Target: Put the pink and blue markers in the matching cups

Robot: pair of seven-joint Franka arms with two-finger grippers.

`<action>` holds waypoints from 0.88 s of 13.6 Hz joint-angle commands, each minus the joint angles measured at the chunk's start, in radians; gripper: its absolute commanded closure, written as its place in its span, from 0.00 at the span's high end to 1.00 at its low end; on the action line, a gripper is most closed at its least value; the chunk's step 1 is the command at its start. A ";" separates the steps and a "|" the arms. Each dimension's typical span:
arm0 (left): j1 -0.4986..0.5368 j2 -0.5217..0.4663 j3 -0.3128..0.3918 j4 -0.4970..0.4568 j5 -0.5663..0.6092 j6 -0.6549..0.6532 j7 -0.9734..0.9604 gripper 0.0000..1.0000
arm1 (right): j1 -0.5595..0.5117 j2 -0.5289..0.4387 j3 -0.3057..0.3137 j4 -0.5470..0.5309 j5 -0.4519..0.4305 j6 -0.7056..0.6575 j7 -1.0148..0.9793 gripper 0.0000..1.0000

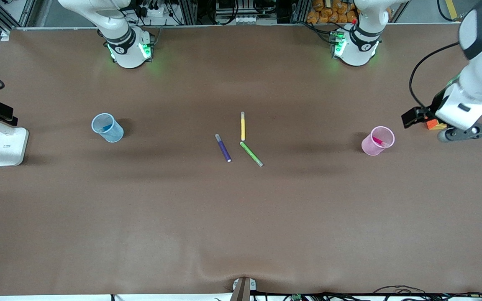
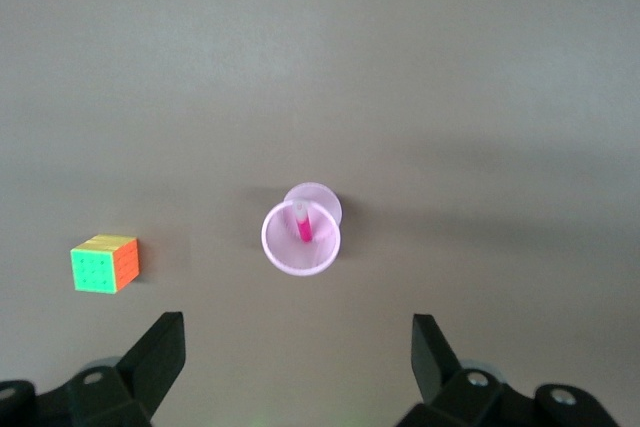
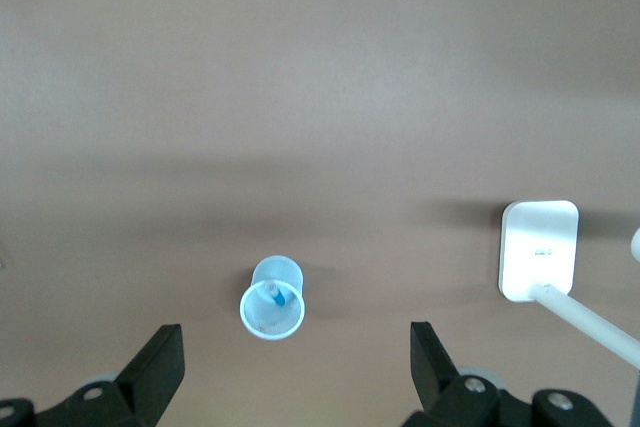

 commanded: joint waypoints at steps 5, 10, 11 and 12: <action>0.011 0.003 0.008 0.199 -0.012 -0.131 0.142 1.00 | -0.006 -0.164 0.000 -0.223 -0.022 0.066 -0.003 1.00; -0.175 -0.003 0.226 0.194 -0.017 -0.178 0.149 1.00 | -0.003 -0.127 0.005 -0.077 -0.019 -0.012 -0.009 1.00; -0.244 -0.025 0.301 0.197 -0.021 -0.232 0.152 1.00 | -0.003 -0.127 0.005 -0.075 -0.017 -0.029 -0.006 1.00; -0.278 -0.038 0.337 0.194 -0.023 -0.237 0.152 1.00 | -0.004 -0.127 0.005 -0.074 -0.014 -0.037 -0.005 1.00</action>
